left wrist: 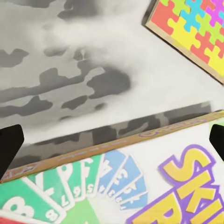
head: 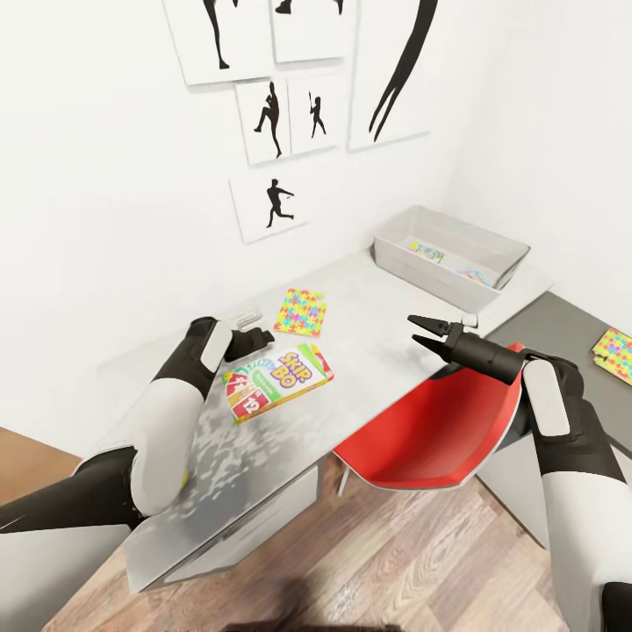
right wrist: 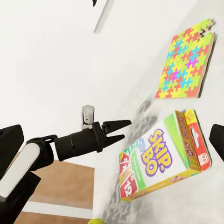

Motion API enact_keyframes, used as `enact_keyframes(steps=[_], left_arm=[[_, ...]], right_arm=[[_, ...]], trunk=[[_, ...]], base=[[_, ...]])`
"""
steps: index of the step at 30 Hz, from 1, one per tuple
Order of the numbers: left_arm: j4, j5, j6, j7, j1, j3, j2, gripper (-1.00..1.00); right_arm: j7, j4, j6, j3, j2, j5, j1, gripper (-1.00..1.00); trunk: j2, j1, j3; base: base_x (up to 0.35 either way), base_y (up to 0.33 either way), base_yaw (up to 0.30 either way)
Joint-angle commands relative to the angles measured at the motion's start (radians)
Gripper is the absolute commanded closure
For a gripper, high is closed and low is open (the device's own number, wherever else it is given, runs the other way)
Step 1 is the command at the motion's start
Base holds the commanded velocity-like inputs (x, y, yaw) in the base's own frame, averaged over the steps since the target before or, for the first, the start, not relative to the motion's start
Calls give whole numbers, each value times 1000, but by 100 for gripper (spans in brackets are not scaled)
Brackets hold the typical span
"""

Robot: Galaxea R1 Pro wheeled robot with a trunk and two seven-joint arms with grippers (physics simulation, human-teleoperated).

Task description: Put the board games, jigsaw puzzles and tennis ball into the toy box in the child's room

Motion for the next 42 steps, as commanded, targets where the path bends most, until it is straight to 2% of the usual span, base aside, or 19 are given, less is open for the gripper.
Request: enact_keyframes(steps=[1, 28, 34, 42], left_arm=[[-5, 11, 4, 9, -1, 5, -1, -100], [-28, 12, 4, 8, -1, 6, -1, -100], [-28, 10, 4, 8, -1, 4, -2, -100], [-28, 10, 4, 8, -1, 4, -2, -100]], right_arm=[[7, 0, 5, -1, 0, 5, -1, -100], [7, 0, 5, -2, 0, 5, -1, -100], [7, 0, 5, -2, 0, 5, -1, -100], [7, 0, 5, -3, 0, 5, -1, -100]], trunk=[[-2, 1, -3], [-2, 1, -46], [-2, 1, -56], [-2, 1, -59]], base=[[0, 0, 0], [0, 0, 0], [-152, -60, 0], [-40, -13, 0]])
